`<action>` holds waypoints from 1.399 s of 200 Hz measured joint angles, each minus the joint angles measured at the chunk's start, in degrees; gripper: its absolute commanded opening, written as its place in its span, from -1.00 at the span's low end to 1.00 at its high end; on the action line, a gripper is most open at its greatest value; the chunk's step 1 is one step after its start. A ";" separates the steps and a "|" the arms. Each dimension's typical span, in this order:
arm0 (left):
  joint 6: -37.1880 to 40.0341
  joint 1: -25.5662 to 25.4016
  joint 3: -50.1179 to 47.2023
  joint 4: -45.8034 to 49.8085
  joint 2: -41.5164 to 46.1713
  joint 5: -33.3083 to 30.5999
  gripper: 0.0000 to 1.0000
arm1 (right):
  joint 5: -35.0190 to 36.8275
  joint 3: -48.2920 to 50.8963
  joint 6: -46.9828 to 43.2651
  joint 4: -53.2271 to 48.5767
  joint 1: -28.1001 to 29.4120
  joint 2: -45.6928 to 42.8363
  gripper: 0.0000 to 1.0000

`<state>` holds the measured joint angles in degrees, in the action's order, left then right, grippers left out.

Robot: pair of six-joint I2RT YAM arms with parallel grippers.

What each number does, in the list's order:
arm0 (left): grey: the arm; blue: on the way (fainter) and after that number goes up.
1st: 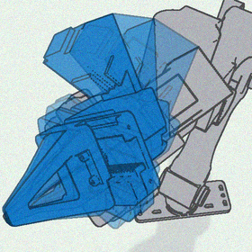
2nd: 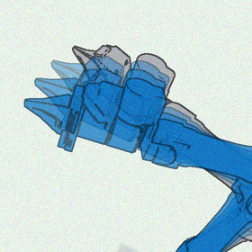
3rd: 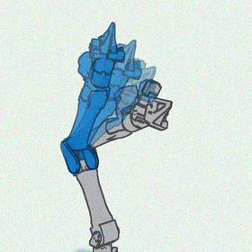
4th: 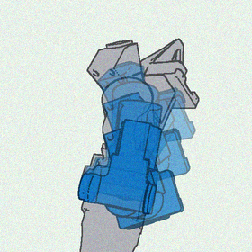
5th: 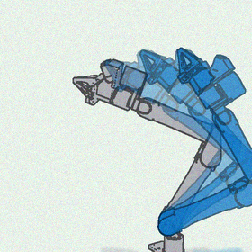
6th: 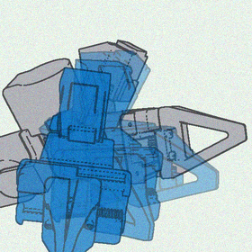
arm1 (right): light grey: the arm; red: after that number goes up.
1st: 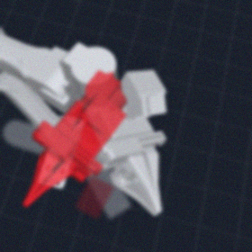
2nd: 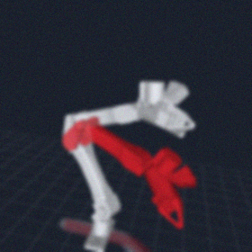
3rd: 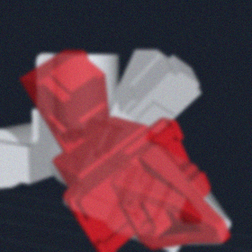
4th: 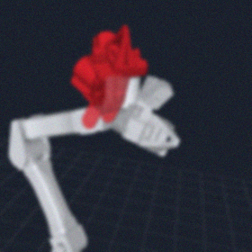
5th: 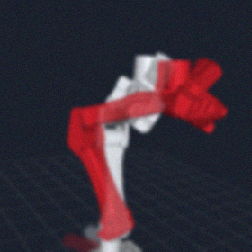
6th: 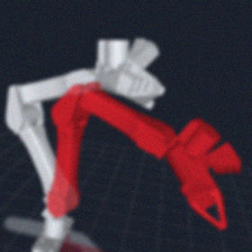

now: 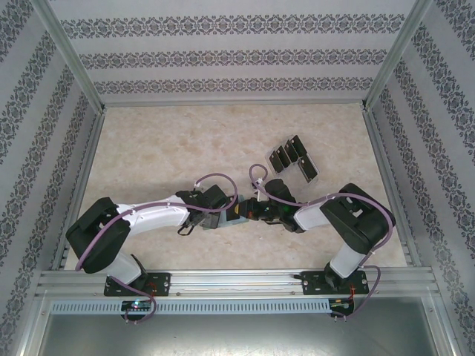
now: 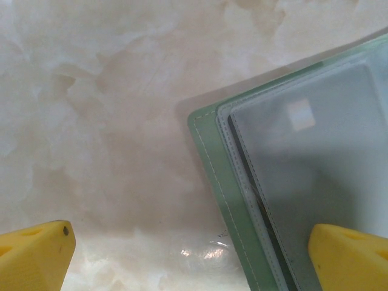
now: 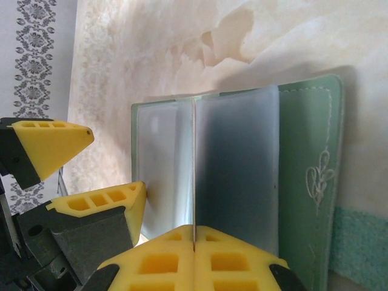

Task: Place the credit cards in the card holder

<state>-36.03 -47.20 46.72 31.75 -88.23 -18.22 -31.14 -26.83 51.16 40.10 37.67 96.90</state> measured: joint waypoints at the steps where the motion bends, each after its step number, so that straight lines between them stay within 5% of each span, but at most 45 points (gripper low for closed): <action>1: 0.00 0.00 0.00 0.00 0.00 -0.02 1.00 | -0.04 0.00 0.00 0.07 0.00 0.04 -1.00; 280: 1.31 4.11 -1.62 -1.36 2.27 -1.53 1.00 | -2.43 0.22 1.68 2.93 -0.07 0.74 -1.00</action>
<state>-34.72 -43.09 45.10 30.39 -85.95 -19.75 -33.56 -26.61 52.84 43.03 37.60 97.65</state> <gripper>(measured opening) 0.999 0.054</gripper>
